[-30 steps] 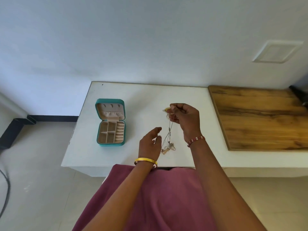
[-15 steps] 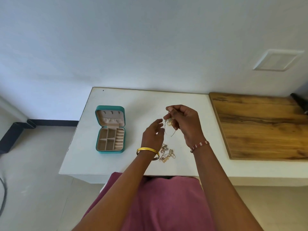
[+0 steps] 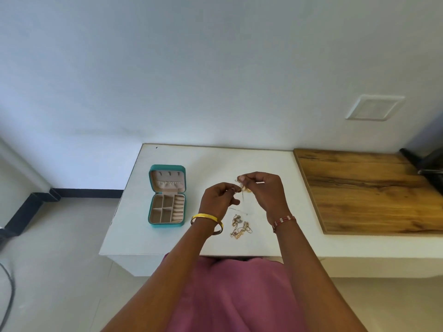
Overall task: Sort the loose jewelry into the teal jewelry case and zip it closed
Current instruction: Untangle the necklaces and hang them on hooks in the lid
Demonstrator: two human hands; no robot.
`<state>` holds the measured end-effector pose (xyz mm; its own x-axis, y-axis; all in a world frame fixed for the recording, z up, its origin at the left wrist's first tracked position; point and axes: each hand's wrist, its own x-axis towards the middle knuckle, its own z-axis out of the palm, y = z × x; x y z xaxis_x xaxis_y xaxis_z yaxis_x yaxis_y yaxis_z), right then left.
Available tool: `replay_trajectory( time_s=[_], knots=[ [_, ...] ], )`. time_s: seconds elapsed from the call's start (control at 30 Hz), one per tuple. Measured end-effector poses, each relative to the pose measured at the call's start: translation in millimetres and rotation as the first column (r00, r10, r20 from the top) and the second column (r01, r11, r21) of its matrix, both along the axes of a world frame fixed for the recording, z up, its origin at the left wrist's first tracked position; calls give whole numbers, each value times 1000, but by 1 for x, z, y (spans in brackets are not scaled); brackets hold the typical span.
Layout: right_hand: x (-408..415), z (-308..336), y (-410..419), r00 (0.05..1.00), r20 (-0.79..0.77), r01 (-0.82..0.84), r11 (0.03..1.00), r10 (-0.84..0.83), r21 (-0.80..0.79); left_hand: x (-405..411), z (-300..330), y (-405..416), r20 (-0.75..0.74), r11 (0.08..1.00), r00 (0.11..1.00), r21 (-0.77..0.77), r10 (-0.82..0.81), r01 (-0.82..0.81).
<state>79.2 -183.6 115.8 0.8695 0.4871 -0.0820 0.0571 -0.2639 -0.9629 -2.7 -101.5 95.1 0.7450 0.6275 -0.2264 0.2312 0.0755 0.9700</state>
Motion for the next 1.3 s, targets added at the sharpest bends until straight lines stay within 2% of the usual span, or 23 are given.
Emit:
replay_trajectory(
  time_s=[0.23, 0.37, 0.47, 0.6, 0.87, 1.07, 1.3],
  knots=[
    [-27, 17, -12, 984, -172, -30, 989, 56, 147, -25, 23, 9, -6, 999, 999, 2, 48, -48],
    [-42, 24, -15, 969, -244, 28, 970, 32, 241, -38, 32, 9, -60, 992, 996, 104, 73, -67],
    [-50, 29, -17, 976, -218, 29, 970, 24, 240, -46, 38, 6, -139, 975, 989, 221, 42, -10],
    [-60, 37, -18, 990, -124, -40, 979, 66, 199, -53, 46, 1, -141, 951, 989, 309, 33, 12],
    [-72, 53, -14, 987, 113, -124, 990, 116, 67, -66, 77, -16, 59, 999, 998, 49, -20, 17],
    [-78, 59, -19, 973, 122, -201, 979, 198, 17, -70, 87, -18, 36, 998, 999, -59, 36, -34],
    [-79, 52, -27, 973, 106, -205, 979, 204, -4, -73, 89, -21, -48, 987, 999, -158, -25, 17]
  ],
)
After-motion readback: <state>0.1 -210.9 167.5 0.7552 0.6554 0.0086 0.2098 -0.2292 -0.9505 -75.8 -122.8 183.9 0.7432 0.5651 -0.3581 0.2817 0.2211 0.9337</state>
